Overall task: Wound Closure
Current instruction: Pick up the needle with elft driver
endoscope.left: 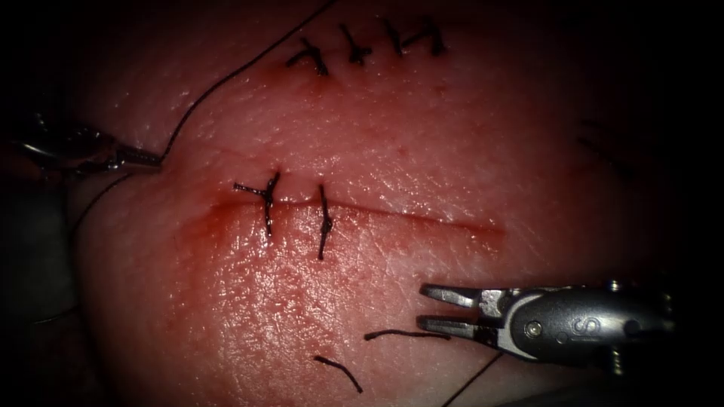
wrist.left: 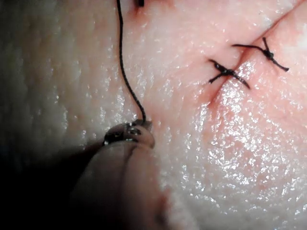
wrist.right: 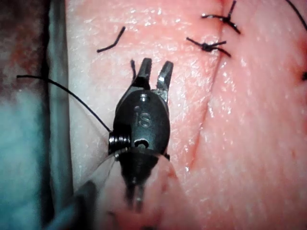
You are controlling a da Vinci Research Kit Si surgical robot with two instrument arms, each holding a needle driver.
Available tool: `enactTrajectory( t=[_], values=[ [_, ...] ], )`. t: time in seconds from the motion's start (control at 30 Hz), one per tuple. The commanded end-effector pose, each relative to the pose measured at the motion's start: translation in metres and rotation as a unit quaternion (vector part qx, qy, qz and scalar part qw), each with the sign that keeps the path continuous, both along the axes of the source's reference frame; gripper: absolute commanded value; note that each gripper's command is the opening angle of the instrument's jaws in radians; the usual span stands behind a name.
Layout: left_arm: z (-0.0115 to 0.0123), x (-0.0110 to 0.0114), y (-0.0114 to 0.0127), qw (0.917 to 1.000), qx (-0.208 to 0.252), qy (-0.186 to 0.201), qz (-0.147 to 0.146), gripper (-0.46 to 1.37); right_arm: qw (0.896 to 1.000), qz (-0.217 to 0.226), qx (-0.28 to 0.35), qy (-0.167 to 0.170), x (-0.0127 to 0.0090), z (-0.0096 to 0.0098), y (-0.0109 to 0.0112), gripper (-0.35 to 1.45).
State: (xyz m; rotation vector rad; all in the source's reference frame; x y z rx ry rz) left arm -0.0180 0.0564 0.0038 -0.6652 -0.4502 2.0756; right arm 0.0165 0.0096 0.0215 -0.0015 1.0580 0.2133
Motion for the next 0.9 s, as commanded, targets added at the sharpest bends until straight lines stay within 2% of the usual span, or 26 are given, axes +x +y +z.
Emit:
enactTrajectory(
  t=[0.03,0.17,0.23,0.33,0.37,0.43,0.53,0.57,0.6,0.77,0.9],
  values=[
    [-0.0013,-0.0004,0.0002,0.9999,-0.011,-0.01,0.003,-0.35,1.0,0.003,-0.002,0.0,0.0,0.0,-0.0001,-0.11],
    [-0.0054,-0.002,0.0008,0.9987,-0.032,-0.039,0.004,-0.35,1.0,0.003,-0.004,-0.001,-0.0001,0.0002,-0.0002,-0.13],
    [-0.0082,-0.0034,0.0013,0.9972,-0.04,-0.061,0.012,-0.35,1.0,0.004,-0.005,-0.001,0.0,0.0004,-0.0003,-0.14],
    [-0.0109,-0.005,0.0019,0.9948,-0.063,-0.078,0.022,-0.35,1.0,0.004,-0.007,-0.001,0.0,0.0006,-0.0004,-0.15],
    [-0.0126,-0.0062,0.0025,0.9925,-0.074,-0.094,0.025,-0.35,1.0,0.004,-0.007,-0.001,0.0,0.0007,-0.0004,-0.17],
    [-0.014,-0.0075,0.003,0.9895,-0.088,-0.111,0.029,-0.35,1.0,0.004,-0.008,-0.001,0.0,0.0009,-0.0005,-0.17],
    [-0.0166,-0.0111,0.0044,0.9823,-0.113,-0.145,0.035,-0.35,1.0,0.004,-0.01,-0.001,0.0001,0.0011,-0.0007,-0.18],
    [-0.0168,-0.0114,0.0045,0.9818,-0.116,-0.146,0.038,-0.35,1.0,0.004,-0.011,-0.001,0.0001,0.0011,-0.0007,-0.18],
    [-0.0176,-0.0134,0.0052,0.9799,-0.126,-0.148,0.042,-0.35,1.0,0.005,-0.012,0.0,0.0001,0.0013,-0.0007,-0.19],
    [-0.0189,-0.0179,0.007,0.9755,-0.152,-0.15,0.052,-0.35,1.0,0.005,-0.014,0.0,0.0001,0.0015,-0.0009,-0.2],
    [-0.019,-0.0206,0.0083,0.9723,-0.165,-0.156,0.055,-0.35,1.0,0.004,-0.015,-0.001,0.0001,0.0017,-0.001,-0.21]
  ],
)
